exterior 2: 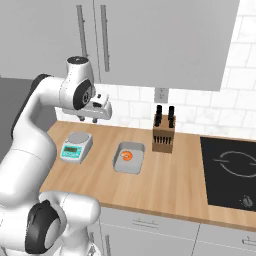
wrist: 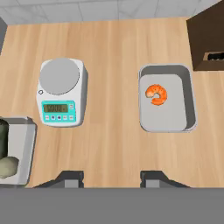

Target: Take the meat container that has the shrimp and place it on the second highest rack of the freezer. Then take the vegetable container that has the mushroom and cucumber and place it on the highest rack of the freezer.

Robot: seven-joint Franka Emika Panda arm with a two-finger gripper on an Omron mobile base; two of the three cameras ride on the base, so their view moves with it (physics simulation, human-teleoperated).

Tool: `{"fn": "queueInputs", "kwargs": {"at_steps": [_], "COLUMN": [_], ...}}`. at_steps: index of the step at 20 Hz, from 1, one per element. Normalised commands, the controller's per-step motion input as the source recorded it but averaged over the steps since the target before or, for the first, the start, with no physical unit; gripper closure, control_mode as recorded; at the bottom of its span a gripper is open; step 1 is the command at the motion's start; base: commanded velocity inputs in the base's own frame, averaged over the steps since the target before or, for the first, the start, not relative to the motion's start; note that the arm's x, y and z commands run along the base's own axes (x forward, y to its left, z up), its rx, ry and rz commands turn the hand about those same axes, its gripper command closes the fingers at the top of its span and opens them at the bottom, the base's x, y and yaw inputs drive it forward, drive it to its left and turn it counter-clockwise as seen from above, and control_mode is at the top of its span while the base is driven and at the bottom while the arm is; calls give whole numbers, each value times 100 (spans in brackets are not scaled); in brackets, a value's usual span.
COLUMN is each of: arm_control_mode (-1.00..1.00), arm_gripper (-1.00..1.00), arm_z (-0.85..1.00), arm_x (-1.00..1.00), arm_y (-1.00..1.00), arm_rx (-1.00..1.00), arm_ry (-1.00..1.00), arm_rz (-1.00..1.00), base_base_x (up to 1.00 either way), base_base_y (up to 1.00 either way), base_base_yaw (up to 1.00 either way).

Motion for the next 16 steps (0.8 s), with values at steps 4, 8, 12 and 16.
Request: {"fn": "queueInputs", "kwargs": {"at_steps": [4,8,12,16], "arm_control_mode": [-100,-100,-100,-100], "arm_gripper": [-100,-100,-100,-100], "arm_z": [-4,-23,-54,-67], "arm_x": [-14,-42,-49,-25], "arm_y": [-11,-28,-19,-23], "arm_rx": [2,1,0,7], "arm_ry": [-2,-3,-23,-12], "arm_rz": [0,-1,-12,-36], "base_base_x": [0,0,0,0], "base_base_y": [0,0,0,0], "base_base_yaw": [0,0,0,0]}}
